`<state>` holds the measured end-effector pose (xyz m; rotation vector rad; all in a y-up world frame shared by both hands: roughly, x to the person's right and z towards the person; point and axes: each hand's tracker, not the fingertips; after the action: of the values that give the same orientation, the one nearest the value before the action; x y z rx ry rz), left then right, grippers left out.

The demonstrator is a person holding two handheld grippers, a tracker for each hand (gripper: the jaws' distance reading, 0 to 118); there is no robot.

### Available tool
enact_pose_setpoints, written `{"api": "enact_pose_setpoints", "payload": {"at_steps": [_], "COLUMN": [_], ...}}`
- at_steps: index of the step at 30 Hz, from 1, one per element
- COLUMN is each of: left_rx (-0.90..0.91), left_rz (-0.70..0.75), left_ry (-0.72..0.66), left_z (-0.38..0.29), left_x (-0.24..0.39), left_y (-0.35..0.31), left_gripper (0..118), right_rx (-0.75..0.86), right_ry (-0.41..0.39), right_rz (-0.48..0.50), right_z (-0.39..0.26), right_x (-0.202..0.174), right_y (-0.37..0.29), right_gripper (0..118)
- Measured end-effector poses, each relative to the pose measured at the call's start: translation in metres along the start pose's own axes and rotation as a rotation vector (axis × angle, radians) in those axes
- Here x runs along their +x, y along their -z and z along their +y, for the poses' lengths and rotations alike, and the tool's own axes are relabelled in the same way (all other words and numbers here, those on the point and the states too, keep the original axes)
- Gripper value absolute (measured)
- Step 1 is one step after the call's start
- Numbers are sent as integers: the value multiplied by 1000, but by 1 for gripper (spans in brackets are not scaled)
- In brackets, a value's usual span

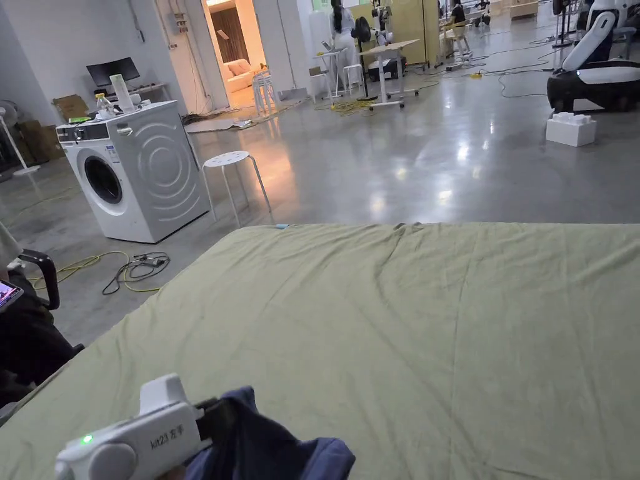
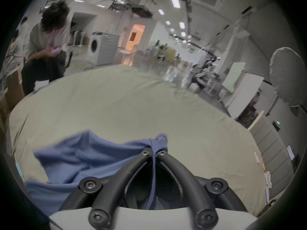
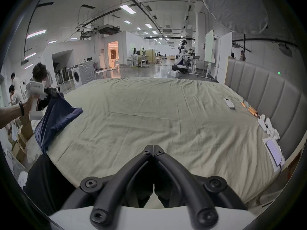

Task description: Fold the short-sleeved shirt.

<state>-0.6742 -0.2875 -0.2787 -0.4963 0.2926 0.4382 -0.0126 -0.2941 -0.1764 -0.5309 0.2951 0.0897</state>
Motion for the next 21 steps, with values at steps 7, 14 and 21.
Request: {"api": "enact_pose_setpoints", "payload": {"at_steps": [7, 14, 21], "left_rx": [-10, -221, -537], "left_rz": [-277, -617, -873], "left_ry": [274, 493, 599], "left_z": [21, -124, -311], "left_x": [154, 353, 476], "left_y": [20, 44, 0], "left_gripper": [1, 1, 1], "right_rx": [9, 35, -21], "right_ry": [87, 126, 195], "right_rz": [-65, -147, -289], "right_z": [-14, -29, -62], "right_x": [20, 42, 77], "right_y": [-24, -59, -95], "right_gripper": [0, 0, 0]}}
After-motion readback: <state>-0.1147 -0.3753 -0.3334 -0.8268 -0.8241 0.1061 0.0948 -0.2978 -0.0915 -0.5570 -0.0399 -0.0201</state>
